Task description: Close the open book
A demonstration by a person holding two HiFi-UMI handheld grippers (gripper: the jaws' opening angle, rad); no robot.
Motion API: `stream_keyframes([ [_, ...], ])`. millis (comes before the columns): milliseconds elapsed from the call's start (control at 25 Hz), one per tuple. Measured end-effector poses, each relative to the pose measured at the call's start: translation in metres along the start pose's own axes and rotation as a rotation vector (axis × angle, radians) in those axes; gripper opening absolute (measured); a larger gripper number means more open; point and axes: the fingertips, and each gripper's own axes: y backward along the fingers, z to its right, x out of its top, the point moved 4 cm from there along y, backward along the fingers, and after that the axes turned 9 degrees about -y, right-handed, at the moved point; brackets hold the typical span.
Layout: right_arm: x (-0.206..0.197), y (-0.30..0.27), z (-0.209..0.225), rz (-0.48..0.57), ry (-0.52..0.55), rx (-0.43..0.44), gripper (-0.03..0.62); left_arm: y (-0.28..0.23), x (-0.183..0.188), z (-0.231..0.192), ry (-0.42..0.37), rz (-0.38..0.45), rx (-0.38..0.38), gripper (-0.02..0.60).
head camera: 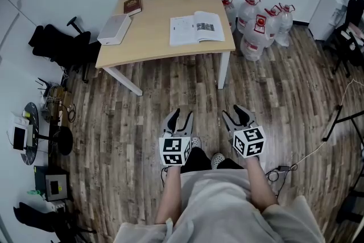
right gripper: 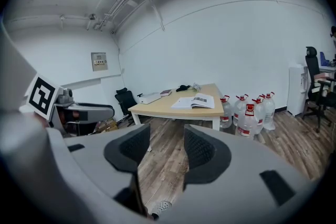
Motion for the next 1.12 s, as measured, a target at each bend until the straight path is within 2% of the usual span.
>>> stream_keyframes([
  [280, -0.014, 0.001, -0.002, -0.052, -0.020, 0.016, 0.213, 0.005, 0.000, 0.005, -0.017, -0.026, -0.004, 0.187],
  [480, -0.025, -0.009, -0.001, -0.089, -0.013, 0.019, 0.213, -0.005, -0.014, -0.008, -0.011, -0.047, 0.000, 0.187],
  [720, -0.006, -0.019, 0.022, -0.060, -0.045, -0.032, 0.213, -0.039, 0.001, -0.021, -0.010, -0.036, 0.005, 0.187],
  [840, 0.002, -0.037, 0.029, -0.032, -0.107, -0.035, 0.213, -0.060, 0.012, -0.038, -0.001, -0.018, 0.001, 0.186],
  [960, 0.007, -0.063, 0.029, -0.046, -0.140, -0.006, 0.235, -0.082, 0.024, -0.057, 0.010, 0.004, -0.001, 0.186],
  [1120, 0.021, -0.100, 0.031, -0.073, -0.131, -0.028, 0.235, -0.120, 0.035, -0.085, 0.017, 0.006, -0.021, 0.186],
])
